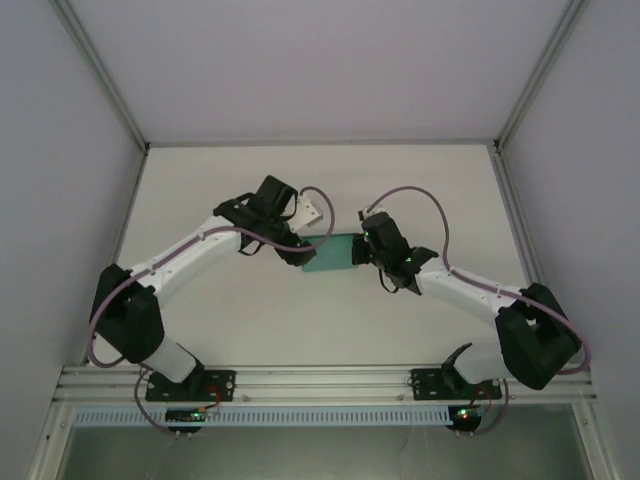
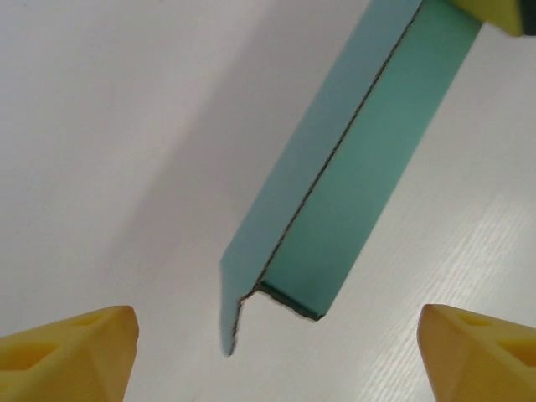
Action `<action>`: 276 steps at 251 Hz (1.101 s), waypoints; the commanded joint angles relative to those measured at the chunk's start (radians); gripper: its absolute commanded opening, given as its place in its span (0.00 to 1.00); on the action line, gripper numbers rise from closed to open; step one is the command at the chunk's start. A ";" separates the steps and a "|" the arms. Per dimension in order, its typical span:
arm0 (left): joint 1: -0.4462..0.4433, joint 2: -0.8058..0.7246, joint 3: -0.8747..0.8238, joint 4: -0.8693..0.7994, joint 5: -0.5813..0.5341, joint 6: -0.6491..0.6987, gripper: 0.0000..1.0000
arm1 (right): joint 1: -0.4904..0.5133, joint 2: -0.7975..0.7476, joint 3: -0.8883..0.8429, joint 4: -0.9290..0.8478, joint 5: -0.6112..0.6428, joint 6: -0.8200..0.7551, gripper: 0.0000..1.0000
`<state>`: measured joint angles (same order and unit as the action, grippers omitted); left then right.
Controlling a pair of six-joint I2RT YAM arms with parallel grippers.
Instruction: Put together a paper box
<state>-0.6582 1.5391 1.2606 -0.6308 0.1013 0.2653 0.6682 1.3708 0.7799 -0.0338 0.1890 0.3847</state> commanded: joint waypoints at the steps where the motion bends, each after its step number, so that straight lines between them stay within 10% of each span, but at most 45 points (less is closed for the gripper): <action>1: 0.012 0.023 -0.007 0.010 -0.061 -0.099 0.70 | 0.015 0.043 -0.006 -0.197 -0.026 0.017 0.00; 92: 0.016 0.105 0.054 0.010 -0.021 -0.145 0.13 | 0.020 0.054 0.022 -0.236 -0.029 0.003 0.00; 276: 0.030 0.126 0.152 -0.105 0.056 -0.424 0.00 | 0.063 0.101 0.106 -0.347 0.045 -0.022 0.00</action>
<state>-0.6392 1.6566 1.3384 -0.6838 0.0734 -0.0513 0.7078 1.4273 0.8917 -0.1902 0.2527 0.3767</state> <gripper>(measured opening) 0.041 0.048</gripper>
